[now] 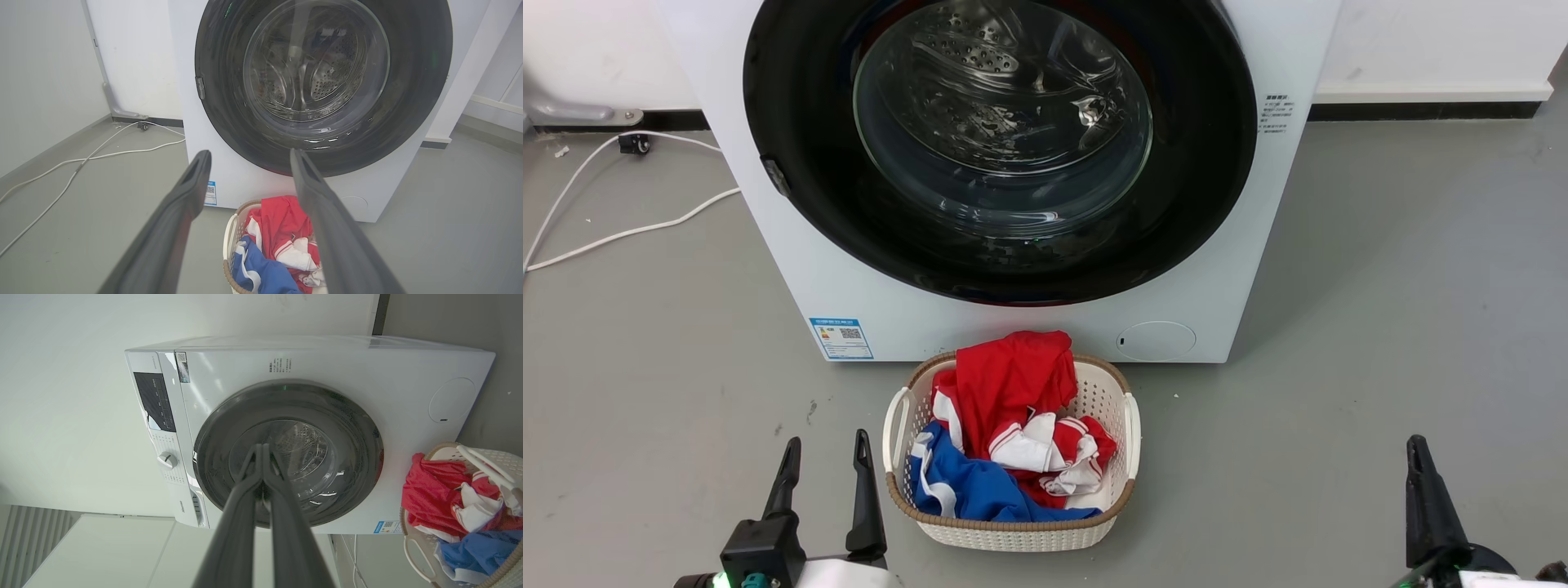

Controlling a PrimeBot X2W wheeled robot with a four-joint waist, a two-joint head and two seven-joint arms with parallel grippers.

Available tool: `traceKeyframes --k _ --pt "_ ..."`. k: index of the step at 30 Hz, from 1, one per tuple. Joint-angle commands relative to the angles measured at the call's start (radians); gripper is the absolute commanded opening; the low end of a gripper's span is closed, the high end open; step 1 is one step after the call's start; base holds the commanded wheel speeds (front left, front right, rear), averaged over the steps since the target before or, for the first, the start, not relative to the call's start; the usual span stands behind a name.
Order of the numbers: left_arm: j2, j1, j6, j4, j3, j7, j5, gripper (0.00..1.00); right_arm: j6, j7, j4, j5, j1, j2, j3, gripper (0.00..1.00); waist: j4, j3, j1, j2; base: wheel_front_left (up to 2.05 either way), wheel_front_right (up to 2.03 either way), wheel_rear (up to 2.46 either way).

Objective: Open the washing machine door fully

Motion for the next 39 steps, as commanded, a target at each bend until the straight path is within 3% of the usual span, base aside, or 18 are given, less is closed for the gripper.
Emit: traceKeyframes --k 1,4,10,24,31,39 --pt "0.0 0.004 0.005 -0.002 0.0 -0.003 0.003 1.0 0.0 0.026 -0.008 0.04 0.014 -0.002 -0.013 0.0 0.0 0.0 0.0 0.0 0.0 0.0 0.0" --pt "0.0 0.004 0.005 -0.003 0.0 -0.003 0.005 1.0 0.0 0.098 -0.017 0.114 0.022 -0.001 -0.038 0.0 0.001 0.002 0.0 0.0 0.0 0.0 0.0" --pt "0.0 0.005 0.012 -0.006 0.0 -0.003 0.016 1.0 0.0 0.22 -0.013 0.152 0.038 0.002 -0.067 0.0 0.003 0.003 0.0 0.0 0.0 0.0 0.0" --pt "0.0 -0.001 0.023 -0.015 -0.002 -0.003 0.036 1.0 0.0 0.249 0.002 0.14 0.013 0.006 -0.107 0.0 0.015 0.017 0.0 0.0 0.0 0.0 0.0" --pt "0.0 -0.038 0.021 -0.03 -0.009 -0.003 0.054 1.0 0.0 0.251 0.026 0.115 -0.103 -0.006 -0.219 0.0 0.039 0.066 0.0 0.0 0.0 0.0 0.0" --pt "0.0 -0.093 0.027 -0.046 -0.02 -0.003 0.061 1.0 0.0 0.282 0.113 0.1 -0.375 -0.099 -0.358 0.0 0.061 0.168 0.0 0.0 0.0 0.0 0.0"
